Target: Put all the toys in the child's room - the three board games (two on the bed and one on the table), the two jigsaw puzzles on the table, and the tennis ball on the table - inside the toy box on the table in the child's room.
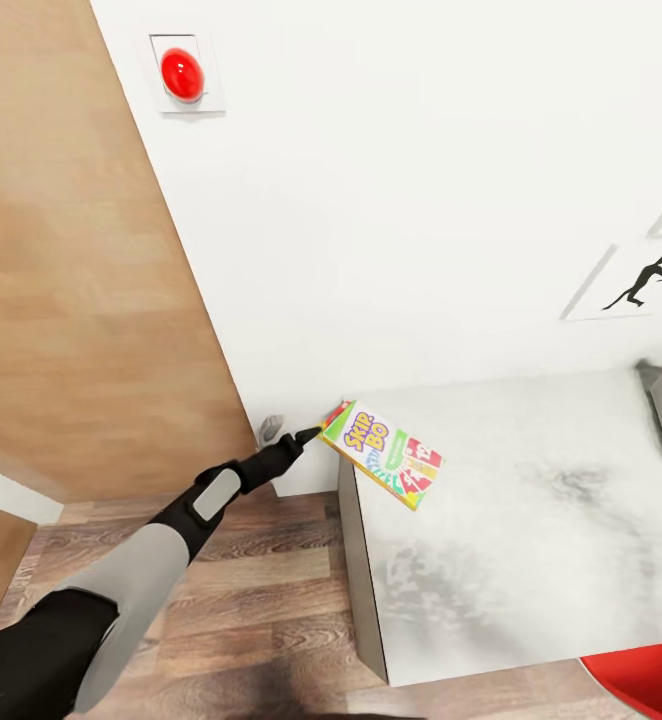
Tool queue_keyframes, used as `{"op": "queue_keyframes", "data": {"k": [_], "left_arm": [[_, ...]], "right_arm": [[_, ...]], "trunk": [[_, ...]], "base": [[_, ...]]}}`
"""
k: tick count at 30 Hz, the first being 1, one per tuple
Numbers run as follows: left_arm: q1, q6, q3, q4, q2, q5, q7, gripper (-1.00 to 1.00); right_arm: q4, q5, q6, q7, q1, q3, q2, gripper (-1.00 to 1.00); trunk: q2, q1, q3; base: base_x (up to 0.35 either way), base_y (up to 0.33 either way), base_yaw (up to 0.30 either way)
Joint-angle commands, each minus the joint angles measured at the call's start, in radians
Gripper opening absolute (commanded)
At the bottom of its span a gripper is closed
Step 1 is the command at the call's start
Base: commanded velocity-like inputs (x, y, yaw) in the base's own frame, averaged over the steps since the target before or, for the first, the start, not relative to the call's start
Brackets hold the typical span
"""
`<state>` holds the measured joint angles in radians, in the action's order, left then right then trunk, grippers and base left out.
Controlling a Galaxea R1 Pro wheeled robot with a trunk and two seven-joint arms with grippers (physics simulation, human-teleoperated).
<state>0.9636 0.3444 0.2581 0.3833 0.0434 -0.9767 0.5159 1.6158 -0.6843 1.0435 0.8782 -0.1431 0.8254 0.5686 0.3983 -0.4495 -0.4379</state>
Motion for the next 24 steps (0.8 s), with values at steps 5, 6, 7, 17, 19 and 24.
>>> {"op": "queue_keyframes", "data": {"k": [5, 6, 7, 17, 19, 24], "left_arm": [[0.001, 0.006, -0.048, -0.011, -0.012, -0.007, -0.002, 1.0], [0.001, 0.006, -0.048, -0.011, -0.012, -0.007, -0.002, 1.0], [0.001, 0.006, -0.057, -0.012, -0.015, -0.006, -0.002, 1.0], [0.001, 0.007, -0.084, -0.017, -0.031, -0.006, -0.003, 1.0], [0.001, 0.007, -0.086, -0.017, -0.032, -0.006, -0.003, 1.0], [0.0, 0.007, -0.09, -0.018, -0.037, -0.007, -0.003, 1.0]], "right_arm": [[0.0, 0.005, 0.004, 0.009, -0.001, 0.001, -0.001, 1.0], [0.0, 0.005, 0.004, 0.009, -0.001, 0.001, -0.001, 1.0], [0.0, 0.005, 0.004, 0.009, -0.001, 0.001, -0.002, 1.0], [0.0, 0.005, 0.004, 0.011, -0.001, 0.001, -0.003, 1.0], [0.0, 0.005, 0.004, 0.011, -0.001, 0.001, -0.003, 1.0], [0.0, 0.005, 0.004, 0.011, -0.001, 0.001, -0.003, 1.0]], "trunk": [[0.002, -0.001, -0.001], [0.002, -0.001, -0.001], [0.002, -0.001, -0.001], [0.002, -0.001, -0.001], [0.002, -0.001, -0.001], [0.002, -0.001, -0.001]], "base": [[0.0, 0.0, 0.0], [0.0, 0.0, 0.0], [0.0, 0.0, 0.0], [0.0, 0.0, 0.0], [0.0, 0.0, 0.0], [0.0, 0.0, 0.0]]}}
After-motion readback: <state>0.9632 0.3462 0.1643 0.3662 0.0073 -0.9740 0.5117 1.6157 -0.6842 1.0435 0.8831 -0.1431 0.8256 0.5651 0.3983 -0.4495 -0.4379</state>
